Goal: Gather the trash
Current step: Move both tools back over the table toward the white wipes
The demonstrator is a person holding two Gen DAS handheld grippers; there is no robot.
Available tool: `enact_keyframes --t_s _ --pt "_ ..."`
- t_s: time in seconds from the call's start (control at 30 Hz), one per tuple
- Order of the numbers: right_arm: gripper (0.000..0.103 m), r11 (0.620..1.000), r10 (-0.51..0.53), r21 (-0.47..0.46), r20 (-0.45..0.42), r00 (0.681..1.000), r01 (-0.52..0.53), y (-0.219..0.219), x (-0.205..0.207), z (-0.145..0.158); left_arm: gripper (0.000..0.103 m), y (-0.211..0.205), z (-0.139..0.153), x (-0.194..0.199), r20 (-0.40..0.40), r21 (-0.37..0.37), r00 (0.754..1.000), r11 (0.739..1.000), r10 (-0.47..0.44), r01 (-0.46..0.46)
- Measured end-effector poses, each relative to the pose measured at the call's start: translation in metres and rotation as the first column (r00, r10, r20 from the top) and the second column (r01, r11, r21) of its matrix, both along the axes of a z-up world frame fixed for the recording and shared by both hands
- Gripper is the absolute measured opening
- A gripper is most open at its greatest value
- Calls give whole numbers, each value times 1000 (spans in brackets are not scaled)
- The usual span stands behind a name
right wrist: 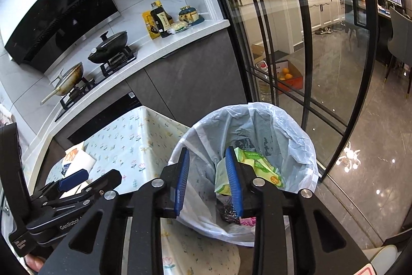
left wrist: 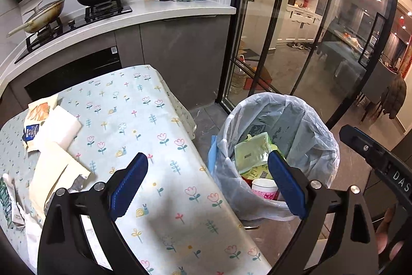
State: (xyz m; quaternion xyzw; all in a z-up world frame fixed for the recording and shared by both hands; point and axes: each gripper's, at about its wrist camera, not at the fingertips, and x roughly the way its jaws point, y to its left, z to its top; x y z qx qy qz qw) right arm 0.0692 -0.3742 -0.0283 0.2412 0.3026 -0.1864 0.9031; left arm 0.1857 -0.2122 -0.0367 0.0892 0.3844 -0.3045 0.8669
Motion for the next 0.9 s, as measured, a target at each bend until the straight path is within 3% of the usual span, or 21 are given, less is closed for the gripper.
enact_keyframes --t_s 0.33,0.9 --pt "36 999 41 -19 16 999 -40 30 7 13 90 37 11 1 21 -19 998 998 55 -55" --pt "37 984 170 -47 13 985 -169 109 28 27 90 139 19 9 11 -46 975 974 221 -221"
